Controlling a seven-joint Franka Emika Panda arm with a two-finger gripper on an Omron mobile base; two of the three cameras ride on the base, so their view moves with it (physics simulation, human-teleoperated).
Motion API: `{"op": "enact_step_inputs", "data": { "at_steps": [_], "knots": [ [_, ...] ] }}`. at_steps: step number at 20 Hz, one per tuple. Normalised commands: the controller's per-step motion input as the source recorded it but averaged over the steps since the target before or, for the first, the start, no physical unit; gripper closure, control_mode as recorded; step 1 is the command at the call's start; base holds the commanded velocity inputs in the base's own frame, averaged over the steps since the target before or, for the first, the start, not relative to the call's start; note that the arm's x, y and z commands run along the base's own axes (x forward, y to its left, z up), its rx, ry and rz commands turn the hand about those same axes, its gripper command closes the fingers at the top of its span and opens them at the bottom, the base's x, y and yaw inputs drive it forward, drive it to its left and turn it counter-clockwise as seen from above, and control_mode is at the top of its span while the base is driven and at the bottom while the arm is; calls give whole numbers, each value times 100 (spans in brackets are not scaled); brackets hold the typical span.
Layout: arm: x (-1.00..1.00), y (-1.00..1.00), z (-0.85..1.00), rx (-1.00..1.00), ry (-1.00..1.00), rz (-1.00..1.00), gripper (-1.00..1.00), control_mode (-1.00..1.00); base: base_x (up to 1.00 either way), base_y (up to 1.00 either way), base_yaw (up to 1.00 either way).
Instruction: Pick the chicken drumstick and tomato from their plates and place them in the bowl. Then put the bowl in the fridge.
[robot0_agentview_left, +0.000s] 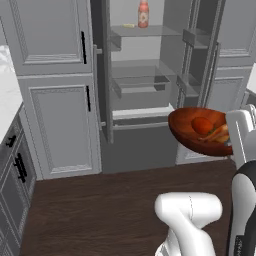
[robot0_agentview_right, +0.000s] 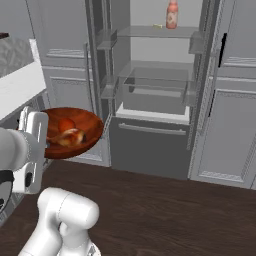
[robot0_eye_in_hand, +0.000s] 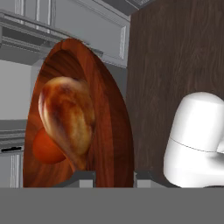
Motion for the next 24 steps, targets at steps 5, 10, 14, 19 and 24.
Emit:
{"op": "enact_step_inputs", "data": {
  "at_steps": [5, 10, 14, 19, 24],
  "knots": [
    [0, 0, 0, 0, 0, 0, 100, 100, 41, -8, 13],
    [0, 0, 0, 0, 0, 0, 100, 100, 97, -52, 0],
    [0, 0, 0, 0, 0, 0, 100, 100, 94, -5, 0],
    [0, 0, 0, 0, 0, 0, 100, 100, 81, -22, 0],
    [0, 0, 0, 0, 0, 0, 100, 100, 80, -16, 0]
  ]
}}
